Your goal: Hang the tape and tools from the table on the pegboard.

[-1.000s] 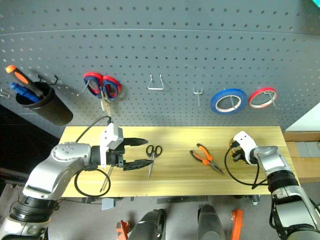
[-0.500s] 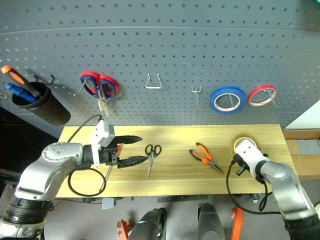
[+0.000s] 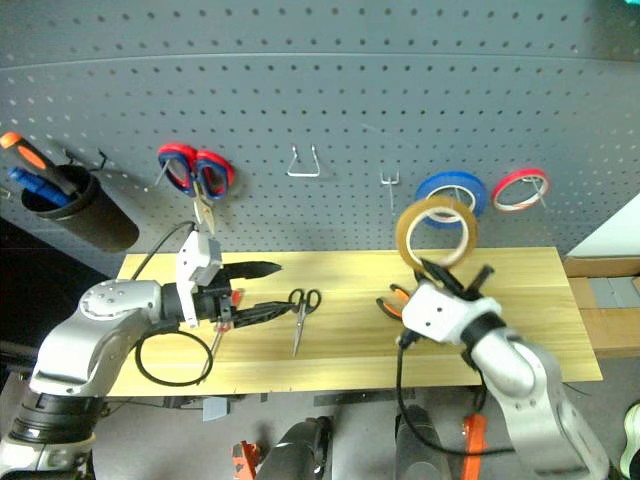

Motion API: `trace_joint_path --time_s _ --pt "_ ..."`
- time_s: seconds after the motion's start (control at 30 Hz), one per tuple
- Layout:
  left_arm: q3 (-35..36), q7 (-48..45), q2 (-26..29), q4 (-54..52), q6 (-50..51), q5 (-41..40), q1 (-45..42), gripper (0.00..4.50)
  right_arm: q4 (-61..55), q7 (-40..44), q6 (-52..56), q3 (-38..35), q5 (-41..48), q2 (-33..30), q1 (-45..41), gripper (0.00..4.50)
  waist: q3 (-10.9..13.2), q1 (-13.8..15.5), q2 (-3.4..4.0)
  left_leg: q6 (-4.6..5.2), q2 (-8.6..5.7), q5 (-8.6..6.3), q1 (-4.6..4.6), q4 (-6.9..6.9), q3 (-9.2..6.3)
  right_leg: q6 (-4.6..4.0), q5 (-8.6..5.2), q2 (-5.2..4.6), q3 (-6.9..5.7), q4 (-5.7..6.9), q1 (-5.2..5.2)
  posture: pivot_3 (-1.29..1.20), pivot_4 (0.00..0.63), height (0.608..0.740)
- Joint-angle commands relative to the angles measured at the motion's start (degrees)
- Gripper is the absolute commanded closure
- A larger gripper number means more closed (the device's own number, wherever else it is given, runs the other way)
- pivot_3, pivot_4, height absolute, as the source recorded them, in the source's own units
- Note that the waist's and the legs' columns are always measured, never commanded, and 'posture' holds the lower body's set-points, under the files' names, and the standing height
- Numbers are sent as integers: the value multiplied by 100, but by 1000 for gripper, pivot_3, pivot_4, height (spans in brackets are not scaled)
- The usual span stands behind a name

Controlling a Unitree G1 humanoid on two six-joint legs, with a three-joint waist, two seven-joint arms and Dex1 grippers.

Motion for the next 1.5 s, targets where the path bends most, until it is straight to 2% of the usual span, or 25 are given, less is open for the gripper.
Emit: trace_joint_path --time_s 0.03,0.2,0.4,0.6,0.77,0.97,1.23,1.5 --pt "166 -40 108 -255 -50 -90 77 289 536 -14 -524 15 -21 113 -335 4393 -1 5 -1 0 0 0 -1 -1 0 0 0 0 -1 -1 -1 -118 254 740" --pt "251 62 130 -277 -15 -84 88 289 1480 8 -1064 215 7 440 -961 4393 -2 -1 -3 0 -2 0 -10 -3 8 -1 1 -5 2 4 -21 -93 253 740" --pt "334 120 173 -364 34 -98 162 289 2137 56 -1496 260 -45 610 -1281 4394 -4 -3 -6 -3 0 2 -8 0 10 -6 4 -5 2 10 -24 -75 255 740" --pt "391 162 200 -411 35 -101 230 289 2016 227 -1630 353 -189 627 -1229 4395 -4 -1 -6 -4 0 2 -8 0 10 -7 5 -4 1 12 -26 -62 254 740" --pt "451 204 201 -424 15 -91 295 289 1052 280 -1393 -130 -223 557 -567 4397 -4 25 -6 -4 -1 2 -10 -8 9 -7 5 -5 0 9 -31 -65 254 740" --pt "381 218 136 -377 -31 -59 281 289 335 531 -1110 -269 -294 579 -440 4398 -4 1 -6 -4 2 2 -8 -3 12 -7 5 -4 1 15 -31 -99 259 740" --pt "164 165 56 -143 -177 45 24 289 1034 1089 -836 209 -521 541 -952 4398 -5 -2 -7 -4 3 2 -6 5 16 -10 9 -3 1 18 -30 -111 257 740" --pt "149 162 55 -127 -278 127 27 289 1871 1156 -993 378 -683 527 -1404 4399 -5 -6 -7 -4 3 3 -8 0 17 -11 9 -5 -1 12 -31 -98 252 740"
